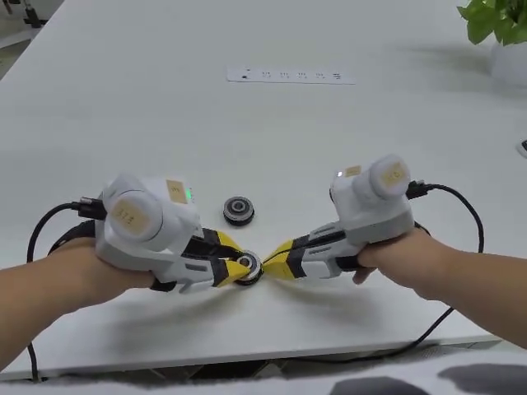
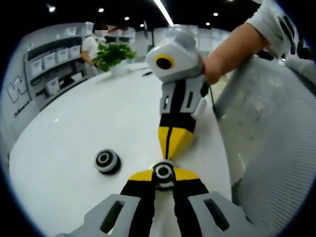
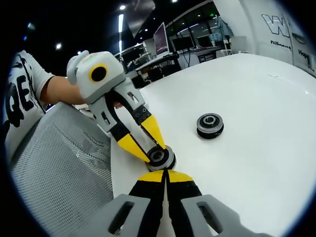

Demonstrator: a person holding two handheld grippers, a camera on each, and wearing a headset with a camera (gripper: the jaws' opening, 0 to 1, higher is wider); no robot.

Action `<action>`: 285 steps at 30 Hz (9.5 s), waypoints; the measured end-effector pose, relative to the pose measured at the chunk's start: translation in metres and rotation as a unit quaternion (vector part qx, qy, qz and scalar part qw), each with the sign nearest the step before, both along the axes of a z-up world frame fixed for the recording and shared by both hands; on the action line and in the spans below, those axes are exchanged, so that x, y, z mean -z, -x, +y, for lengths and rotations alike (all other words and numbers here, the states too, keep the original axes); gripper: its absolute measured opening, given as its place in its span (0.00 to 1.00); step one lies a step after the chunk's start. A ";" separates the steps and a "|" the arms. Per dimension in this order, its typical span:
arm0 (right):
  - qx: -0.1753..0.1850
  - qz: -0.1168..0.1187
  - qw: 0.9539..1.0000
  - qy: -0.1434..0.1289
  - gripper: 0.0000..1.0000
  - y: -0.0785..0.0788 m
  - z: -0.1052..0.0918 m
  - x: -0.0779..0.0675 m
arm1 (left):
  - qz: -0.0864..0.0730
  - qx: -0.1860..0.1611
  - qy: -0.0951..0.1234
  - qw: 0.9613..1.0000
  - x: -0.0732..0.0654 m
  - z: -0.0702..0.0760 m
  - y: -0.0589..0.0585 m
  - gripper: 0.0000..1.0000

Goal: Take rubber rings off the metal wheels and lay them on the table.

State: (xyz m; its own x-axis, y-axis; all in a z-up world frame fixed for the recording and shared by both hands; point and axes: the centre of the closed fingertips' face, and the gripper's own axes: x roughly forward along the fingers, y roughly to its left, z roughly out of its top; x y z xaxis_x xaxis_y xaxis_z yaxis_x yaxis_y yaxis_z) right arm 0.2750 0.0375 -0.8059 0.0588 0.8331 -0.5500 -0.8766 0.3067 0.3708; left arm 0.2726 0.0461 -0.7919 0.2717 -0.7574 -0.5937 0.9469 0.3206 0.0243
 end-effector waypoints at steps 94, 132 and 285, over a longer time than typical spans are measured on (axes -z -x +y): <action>0.028 0.025 0.998 -0.049 0.00 -0.002 0.007 -0.017 | 0.006 0.000 0.000 1.000 -0.013 0.011 0.010 0.28; 0.027 0.027 0.997 -0.073 0.00 0.005 0.024 -0.042 | 0.005 -0.064 0.044 0.997 -0.039 0.063 0.017 0.51; -0.047 -0.080 0.995 0.029 0.10 0.003 0.002 0.004 | 0.036 -0.006 0.011 0.999 -0.001 0.001 0.002 0.19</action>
State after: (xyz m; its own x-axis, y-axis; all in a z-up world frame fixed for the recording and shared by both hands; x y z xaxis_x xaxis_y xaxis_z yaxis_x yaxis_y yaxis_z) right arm 0.2724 0.0398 -0.8103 0.0719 0.8061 -0.5874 -0.9490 0.2366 0.2085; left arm 0.2710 0.0475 -0.7911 0.2392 -0.7678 -0.5944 0.9418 0.3324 -0.0503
